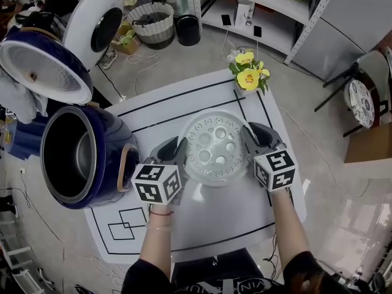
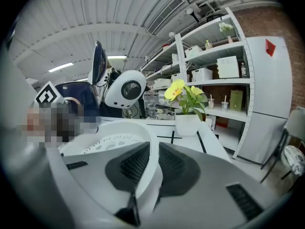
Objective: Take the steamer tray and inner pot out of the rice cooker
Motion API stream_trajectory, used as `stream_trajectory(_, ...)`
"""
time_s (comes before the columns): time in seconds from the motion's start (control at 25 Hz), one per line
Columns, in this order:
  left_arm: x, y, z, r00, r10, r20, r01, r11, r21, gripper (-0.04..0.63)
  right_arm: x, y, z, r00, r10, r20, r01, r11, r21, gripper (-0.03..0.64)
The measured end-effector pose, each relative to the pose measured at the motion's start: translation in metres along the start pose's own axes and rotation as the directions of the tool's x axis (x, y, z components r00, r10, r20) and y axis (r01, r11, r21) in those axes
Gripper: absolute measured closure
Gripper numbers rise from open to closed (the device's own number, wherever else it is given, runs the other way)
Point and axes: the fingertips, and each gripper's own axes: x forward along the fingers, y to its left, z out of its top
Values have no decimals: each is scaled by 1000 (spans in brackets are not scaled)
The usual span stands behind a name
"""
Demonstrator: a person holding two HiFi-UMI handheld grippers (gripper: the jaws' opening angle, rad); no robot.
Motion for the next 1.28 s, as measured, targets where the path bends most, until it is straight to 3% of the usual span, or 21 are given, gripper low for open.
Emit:
stream_trajectory(0.44,4,6,3,998,63,13,-63,997,45,528,8,-2,2,1000,-1,2,1,1000,-17,560)
stream_trajectory(0.64,0,7,9,994,71,84,-74,997,35,514,6,0,4,1000,-6,25,8,998,-65,542)
stream_trajectory(0.72,-3,5,13,992,66,106,-70,997,37,475,3,2,5,999,-1,33,3,997,-74,494)
stream_trajectory(1.28,-60,-18,61,963,38,267,-54,997,52,460,-36,42,66,986,57,155,-39,992,-120,494)
